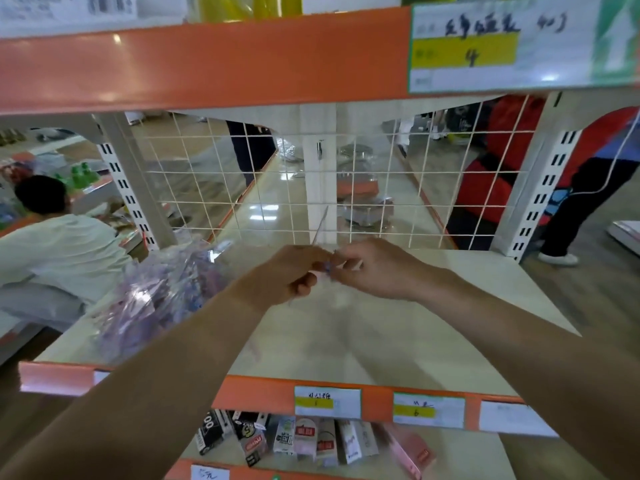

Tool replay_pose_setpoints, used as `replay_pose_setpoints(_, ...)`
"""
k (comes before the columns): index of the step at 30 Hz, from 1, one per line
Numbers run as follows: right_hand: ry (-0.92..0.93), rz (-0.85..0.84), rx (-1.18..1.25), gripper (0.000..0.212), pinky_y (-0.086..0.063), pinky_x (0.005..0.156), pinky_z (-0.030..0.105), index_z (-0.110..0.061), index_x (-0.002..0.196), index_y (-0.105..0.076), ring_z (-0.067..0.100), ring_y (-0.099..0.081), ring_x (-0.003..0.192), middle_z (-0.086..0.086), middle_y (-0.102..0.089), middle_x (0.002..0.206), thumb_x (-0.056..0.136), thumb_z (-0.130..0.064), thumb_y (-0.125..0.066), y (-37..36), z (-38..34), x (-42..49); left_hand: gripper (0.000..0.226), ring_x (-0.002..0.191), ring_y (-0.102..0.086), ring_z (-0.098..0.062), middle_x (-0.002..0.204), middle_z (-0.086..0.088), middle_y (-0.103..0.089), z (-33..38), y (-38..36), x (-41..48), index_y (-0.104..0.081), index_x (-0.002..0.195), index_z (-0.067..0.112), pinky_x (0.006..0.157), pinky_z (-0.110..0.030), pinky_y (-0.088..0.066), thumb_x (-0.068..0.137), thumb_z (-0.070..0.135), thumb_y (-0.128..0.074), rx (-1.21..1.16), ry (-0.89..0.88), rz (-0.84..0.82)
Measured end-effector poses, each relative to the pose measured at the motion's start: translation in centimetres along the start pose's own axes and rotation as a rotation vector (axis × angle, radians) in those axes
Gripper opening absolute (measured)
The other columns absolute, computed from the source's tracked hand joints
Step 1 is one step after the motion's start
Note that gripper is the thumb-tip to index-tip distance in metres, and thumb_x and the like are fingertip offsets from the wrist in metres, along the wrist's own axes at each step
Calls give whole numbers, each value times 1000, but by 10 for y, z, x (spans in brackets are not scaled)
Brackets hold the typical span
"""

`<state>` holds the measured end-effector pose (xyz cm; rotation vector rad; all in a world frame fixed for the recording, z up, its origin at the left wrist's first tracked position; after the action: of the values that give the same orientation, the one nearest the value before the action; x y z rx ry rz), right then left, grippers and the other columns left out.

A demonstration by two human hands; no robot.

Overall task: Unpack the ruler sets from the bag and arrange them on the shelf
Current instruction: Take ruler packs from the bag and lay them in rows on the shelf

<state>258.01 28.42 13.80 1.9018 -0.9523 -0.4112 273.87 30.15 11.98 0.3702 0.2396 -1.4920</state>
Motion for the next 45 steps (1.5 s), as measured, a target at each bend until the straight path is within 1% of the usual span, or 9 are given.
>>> replay_pose_setpoints(4, -47, 339, 25, 23, -44, 85, 25, -13, 108, -70, 15, -61, 102, -1, -68, 112, 95, -14, -51, 22, 18, -1, 9, 43, -32, -9, 70, -5, -63, -3, 11, 1, -62, 87, 9, 37, -14, -21, 91, 7, -54, 75, -54, 17)
replay_pose_setpoints(14, -260, 5, 280, 17, -42, 57, 18, -8, 95, -71, 14, -61, 68, 2, -68, 77, 90, -18, -58, 6, 40, -1, 4, 48, -37, -10, 71, -5, -66, 0, 20, 8, -67, 86, 9, 41, -15, -25, 86, 8, -63, 223, -87, 115)
replay_pose_setpoints(19, -284, -97, -22, 30, -43, 78, 23, -24, 115, -65, 14, -56, 87, -8, -57, 89, 85, -26, -64, -22, 37, -1, 8, 48, -39, -11, 75, -9, -67, -16, 22, 18, -68, 77, 3, 42, -16, -27, 81, 2, -61, 427, -3, 163)
replay_pose_setpoints(22, -280, -95, -113, 8, -39, 67, 21, -28, 77, -56, 19, -51, 80, -5, -51, 80, 85, -25, -56, -35, 38, 1, 9, 47, -40, -14, 75, -14, -63, -26, 20, 25, -68, 76, -1, 40, -14, -26, 80, 0, -59, 502, 34, 180)
replay_pose_setpoints(24, -298, -117, -164, 27, -36, 59, 22, -21, 61, -41, 24, -50, 73, -3, -46, 69, 87, -21, -50, -38, 37, 4, 8, 47, -39, -17, 67, -14, -56, -28, 20, 28, -68, 79, 0, 38, -13, -26, 81, 0, -60, 548, 35, 205)
replay_pose_setpoints(28, -271, -147, -306, 22, -44, 81, 27, -10, 97, -65, 29, -58, 104, 9, -60, 105, 90, -22, -48, -40, 37, 10, 12, 49, -42, -16, 63, -7, -50, -27, 26, 33, -64, 80, 9, 36, -13, -29, 87, 6, -56, 613, -33, 243)
replay_pose_setpoints(34, -272, -30, -371, 38, -40, 95, 33, -19, 127, -59, 26, -47, 120, 7, -51, 126, 91, -14, -45, -38, 46, 19, 15, 50, -41, -13, 61, -4, -47, -33, 34, 41, -60, 72, 8, 31, -10, -30, 86, 2, -59, 614, -99, 304)
replay_pose_setpoints(40, -283, 1, -407, 36, -36, 103, 35, -16, 130, -55, 26, -42, 125, 8, -47, 131, 96, -17, -44, -39, 51, 42, 18, 76, -56, -27, 75, -10, -57, -34, 31, 61, -57, 62, 13, 67, -31, -48, 77, 4, -60, 756, -155, 429)
replay_pose_setpoints(45, -299, -50, -410, 33, -40, 97, 33, -11, 123, -59, 26, -48, 119, 9, -51, 128, 95, -18, -42, -45, 56, 58, 18, 77, -60, -27, 79, -9, -63, -29, 27, 71, -66, 82, 10, 66, -30, -45, 83, 28, -63, 918, -164, 420)
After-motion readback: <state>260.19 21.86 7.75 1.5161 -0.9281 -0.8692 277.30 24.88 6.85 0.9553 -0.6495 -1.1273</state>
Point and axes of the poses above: each hand's wrist, its own x-axis towards the middle knuckle, its own y-axis out of the back of the hand, z = x × y, the point moved 1 cm from there along x, towards the middle knuckle
